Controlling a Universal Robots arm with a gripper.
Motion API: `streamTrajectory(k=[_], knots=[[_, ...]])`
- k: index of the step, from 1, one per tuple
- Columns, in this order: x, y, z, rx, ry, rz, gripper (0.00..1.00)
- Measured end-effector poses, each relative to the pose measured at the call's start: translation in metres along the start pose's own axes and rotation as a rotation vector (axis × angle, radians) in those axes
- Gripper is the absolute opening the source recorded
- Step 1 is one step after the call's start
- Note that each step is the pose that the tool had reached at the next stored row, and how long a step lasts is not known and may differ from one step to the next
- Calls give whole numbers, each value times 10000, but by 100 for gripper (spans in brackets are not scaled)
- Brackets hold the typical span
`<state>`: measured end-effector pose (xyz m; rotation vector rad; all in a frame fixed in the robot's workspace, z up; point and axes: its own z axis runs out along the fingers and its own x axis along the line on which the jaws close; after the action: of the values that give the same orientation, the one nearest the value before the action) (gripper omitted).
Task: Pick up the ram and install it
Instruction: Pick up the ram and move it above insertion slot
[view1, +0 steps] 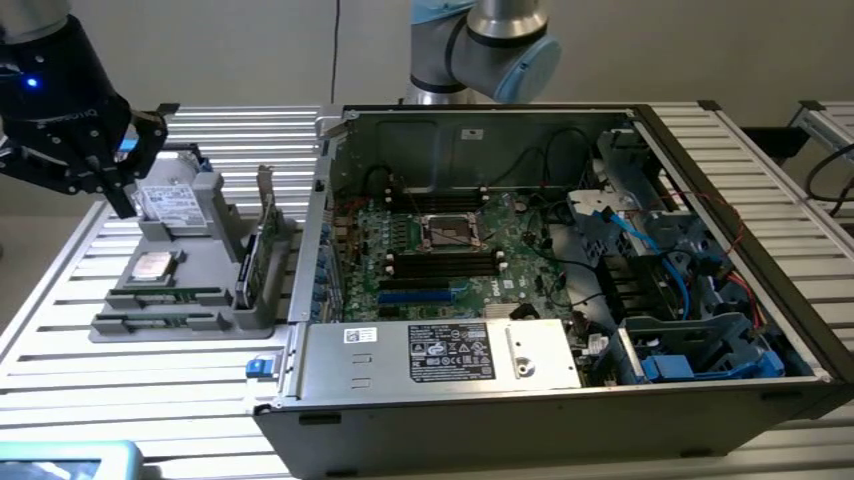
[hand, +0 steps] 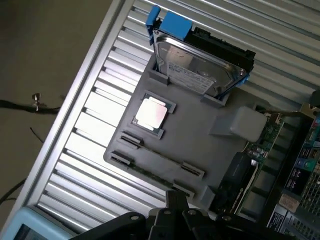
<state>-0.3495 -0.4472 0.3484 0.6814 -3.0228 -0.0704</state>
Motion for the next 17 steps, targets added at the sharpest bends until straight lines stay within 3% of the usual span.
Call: streamTrajectory(k=[17], knots=[[0,0,0,97,166,-3090,11]])
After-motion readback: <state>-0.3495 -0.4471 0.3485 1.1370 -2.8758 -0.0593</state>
